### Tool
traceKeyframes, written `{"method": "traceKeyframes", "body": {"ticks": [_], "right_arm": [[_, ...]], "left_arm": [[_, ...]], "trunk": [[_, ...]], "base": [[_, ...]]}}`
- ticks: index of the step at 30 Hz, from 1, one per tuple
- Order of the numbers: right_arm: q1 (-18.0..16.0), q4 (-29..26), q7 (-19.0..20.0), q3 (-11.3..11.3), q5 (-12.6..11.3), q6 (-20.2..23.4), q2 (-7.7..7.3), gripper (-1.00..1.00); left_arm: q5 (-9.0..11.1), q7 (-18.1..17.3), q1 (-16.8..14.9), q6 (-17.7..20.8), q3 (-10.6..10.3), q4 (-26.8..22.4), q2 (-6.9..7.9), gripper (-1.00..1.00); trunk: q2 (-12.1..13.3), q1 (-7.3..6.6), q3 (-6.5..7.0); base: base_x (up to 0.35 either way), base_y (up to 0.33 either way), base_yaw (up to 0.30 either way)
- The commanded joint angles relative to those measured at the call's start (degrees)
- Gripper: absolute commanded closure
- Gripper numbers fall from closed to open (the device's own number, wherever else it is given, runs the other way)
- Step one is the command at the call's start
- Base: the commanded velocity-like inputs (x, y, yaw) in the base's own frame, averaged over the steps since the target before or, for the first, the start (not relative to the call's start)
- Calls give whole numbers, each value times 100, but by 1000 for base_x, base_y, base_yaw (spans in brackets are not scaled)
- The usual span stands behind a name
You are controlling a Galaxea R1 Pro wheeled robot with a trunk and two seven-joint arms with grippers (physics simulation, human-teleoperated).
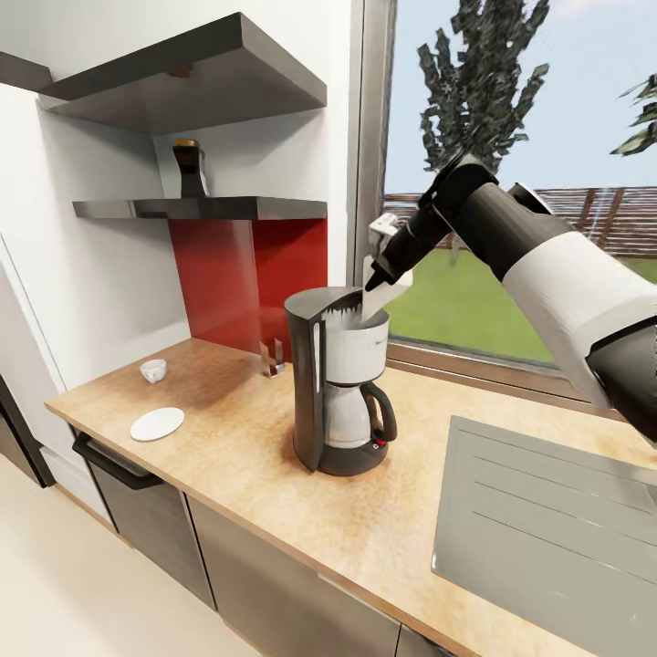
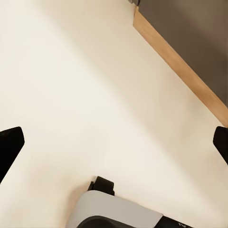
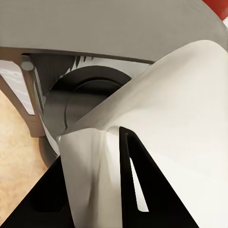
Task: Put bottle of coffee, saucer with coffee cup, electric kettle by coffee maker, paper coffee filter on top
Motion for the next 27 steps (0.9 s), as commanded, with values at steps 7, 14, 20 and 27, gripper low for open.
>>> {"method": "traceKeyframes", "body": {"ticks": [7,14,20,27], "right_arm": [[95,-11,47,11,39,41,20,100],[150,-11,39,12,38,34,30,100],[186,-11,38,12,40,30,37,100],[189,-11,38,12,39,30,40,100]], "left_arm": [[0,-7,0,-4,18,-9,-6,-100],[-1,-7,-3,-6,21,-9,-6,-100],[0,-7,-1,-6,21,-9,-6,-100],[0,-7,1,-6,19,-9,-6,-100]], "trunk": [[-5,1,-7],[-5,1,-7],[-5,1,-7],[-5,1,-7]], "base": [[0,0,0],[0,0,0],[0,0,0],[0,0,0]]}}
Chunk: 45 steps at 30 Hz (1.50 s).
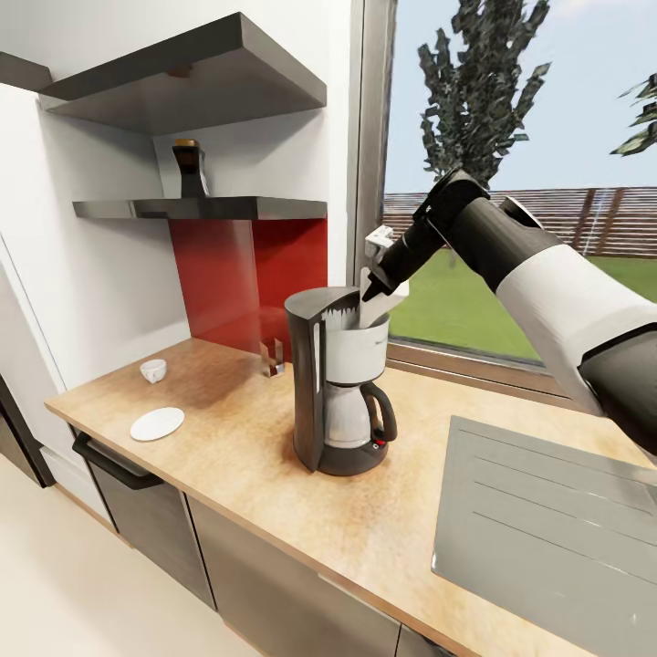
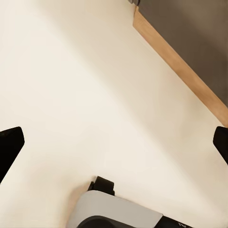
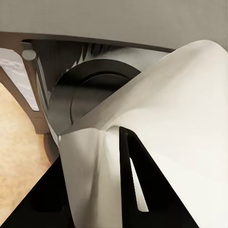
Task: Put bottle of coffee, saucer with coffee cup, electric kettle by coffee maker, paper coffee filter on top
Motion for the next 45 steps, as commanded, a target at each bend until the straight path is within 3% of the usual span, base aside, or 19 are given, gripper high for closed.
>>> {"method": "traceKeyframes", "body": {"ticks": [1,3,4,28,32,35,41,42,44,45], "right_arm": [[-5,-11,47,11,37,52,-3,100],[-5,-11,47,11,36,52,-3,100],[-5,-11,47,11,36,52,-3,-100],[-5,-37,80,-9,34,64,51,-100],[-11,-57,101,-55,41,74,-32,-100],[-54,-66,107,-70,43,77,-247,-100],[-132,-71,103,-91,40,78,-880,-100],[-140,-72,99,-155,35,75,-1108,-100],[-145,-72,98,-388,31,72,-1336,-100],[-148,-72,97,-761,28,66,-1539,-100]], "left_arm": [[0,-6,-1,-6,20,-9,-6,-100],[0,-7,-2,-6,19,-9,-6,-100],[0,-6,-3,-6,20,-9,-6,-100],[0,-6,-2,-6,20,-10,-6,-100],[0,-5,-1,-6,21,-11,-6,-100],[0,-5,-3,-6,19,-10,-6,-100],[0,-5,-3,-6,19,-9,-6,-100],[-3,-5,-2,-6,20,-9,-6,-100],[-2,-5,-2,-6,19,-9,-6,-100],[-2,-5,-1,-6,20,-9,-6,-100]], "trunk": [[-5,1,-7],[-5,1,-7],[-5,1,-7],[-5,1,-7],[-5,1,-7],[-5,1,-7],[-5,1,-7],[-5,1,-7],[-5,1,-7],[-5,1,-7]], "base": [[0,0,0],[0,0,0],[0,0,0],[0,0,0],[0,0,0],[0,0,0],[0,0,0],[0,0,0],[0,0,0],[0,0,0]]}}
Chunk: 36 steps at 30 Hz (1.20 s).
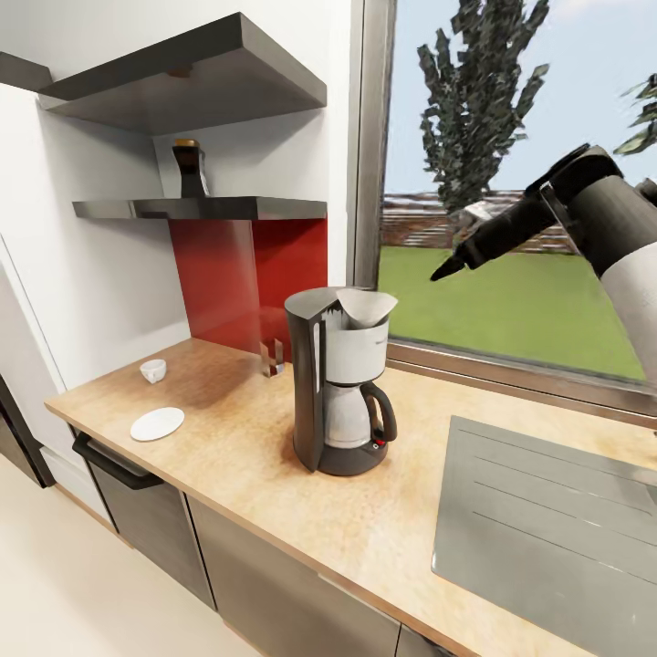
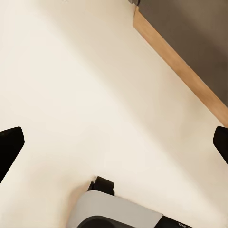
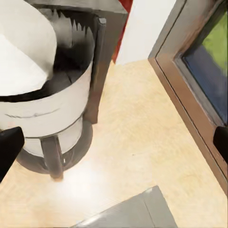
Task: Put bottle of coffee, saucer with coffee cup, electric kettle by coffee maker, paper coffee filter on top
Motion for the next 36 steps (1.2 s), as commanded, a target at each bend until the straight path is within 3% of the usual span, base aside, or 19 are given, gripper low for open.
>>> {"method": "traceKeyframes", "body": {"ticks": [1,2,3,4,6,8,11,14,19,20,27,28,33,34,36], "right_arm": [[-6,-10,45,-226,31,40,-108,-100],[-5,-10,42,-611,38,14,-244,-100],[-2,-10,40,-757,42,-14,-301,-100],[16,-10,39,-1044,48,-143,-454,-100],[32,-10,40,-1193,51,-282,-621,-100],[126,-9,18,-1285,53,-400,-835,-100],[281,-10,-4,-1324,54,-449,-951,-100],[604,-10,-53,-1357,53,-557,-1163,-100],[1019,-5,-299,-1403,32,-1043,-1371,-100],[1171,-4,-339,-1507,22,-1119,-1431,-100],[1377,6,-346,-1899,13,-1185,-1487,-100],[1566,-1,-355,-1950,11,-1202,-1496,-100],[1775,-6,-388,-1962,11,-1220,-1492,-100],[2200,-76,-786,-1980,5,-1501,-1474,-100],[2458,-353,-969,-2000,-92,-1534,-1465,-100]], "left_arm": [[-2,-6,-1,-6,19,-8,-6,-100],[-2,-6,0,-6,18,-8,-6,-100],[-2,-6,0,-6,19,-8,-6,-100],[-1,-6,-2,-6,19,-8,-6,-100],[-1,-6,-3,-6,18,-8,-6,-100],[-1,-6,-2,-6,14,-8,-6,-100],[-1,-6,-3,-6,13,-8,-6,-100],[-1,-6,-1,-6,12,-8,-6,-100],[-1,-6,-4,-6,10,-7,-6,-100],[-1,-6,-3,-6,7,-5,-6,-100],[-3,-6,-1,-6,6,-8,-6,-100],[-1,-6,0,-6,6,-7,-6,-100],[-3,-6,-2,-6,5,-8,-6,-100],[-3,-6,-3,-6,7,-5,-6,-100],[-2,-6,-3,-6,6,-4,-6,-100]], "trunk": [[-4,1,-7],[-4,1,-7],[-4,1,-7],[-4,1,-7],[-4,1,-7],[-4,1,-7],[-4,1,-7],[-4,1,-7],[-4,1,-7],[-4,1,-7],[-4,1,-7],[-4,1,-7],[-4,1,-7],[-4,1,-7],[-4,1,-7]], "base": [[0,0,0],[0,0,0],[0,0,0],[0,0,0],[0,0,0],[0,0,0],[0,0,0],[0,0,0],[0,0,0],[0,0,0],[0,0,0],[0,0,0],[0,0,0],[0,0,0],[0,0,0]]}}
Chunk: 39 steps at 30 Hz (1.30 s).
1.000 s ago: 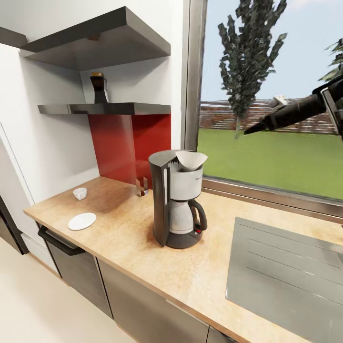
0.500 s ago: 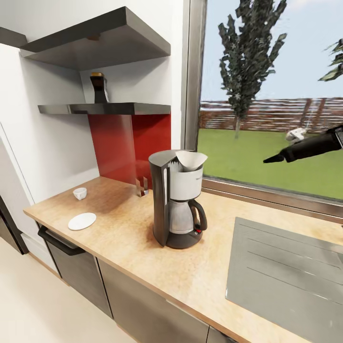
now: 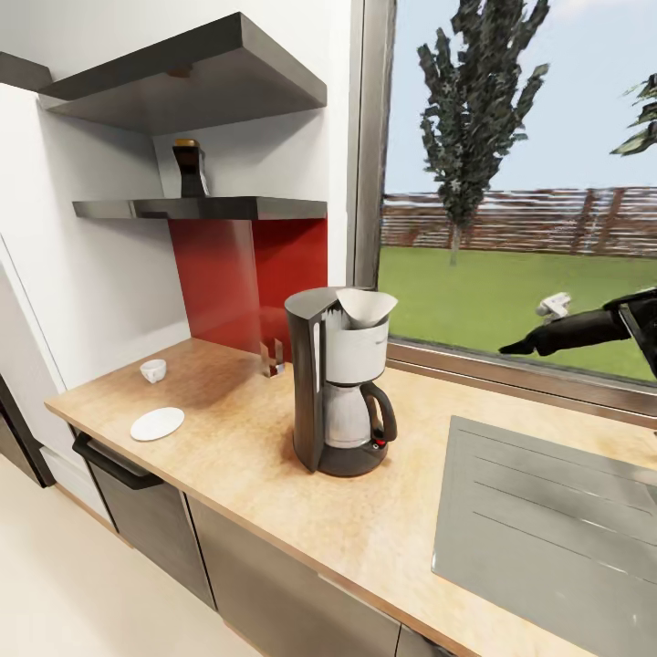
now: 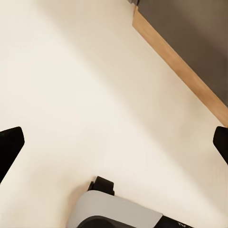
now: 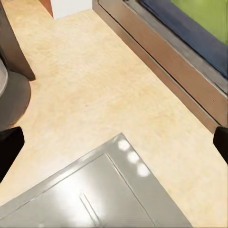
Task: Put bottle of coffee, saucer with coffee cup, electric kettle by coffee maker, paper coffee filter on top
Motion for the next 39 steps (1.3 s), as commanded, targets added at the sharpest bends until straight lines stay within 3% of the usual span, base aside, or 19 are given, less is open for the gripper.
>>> {"method": "traceKeyframes", "body": {"ticks": [1,5,9,16,29,39], "right_arm": [[323,-460,-112,-75,-150,40,13,-100],[1121,-1604,-468,-361,-495,375,42,-100],[1603,-2270,-577,-481,-704,727,59,-100],[2047,-2788,-618,-548,-793,896,61,-100],[2247,-2917,-598,-636,-832,936,59,-100],[2267,-3180,-573,-630,-955,939,65,-100]], "left_arm": [[-2,-6,1,-6,19,-11,-5,-100],[-1,-6,3,-6,20,-13,-5,-100],[0,-6,2,-6,21,-13,-5,-100],[0,-6,0,-6,19,-13,-5,-100],[-1,-6,2,-6,16,-11,-5,-100],[0,-6,2,-1,14,-4,-5,-100]], "trunk": [[-5,1,-6],[-5,1,-6],[-5,1,-6],[-5,1,-1],[-5,1,69],[-5,1,78]], "base": [[0,0,0],[0,0,0],[-21,0,0],[-203,41,-14],[-100,49,-173],[-202,153,-28]]}}
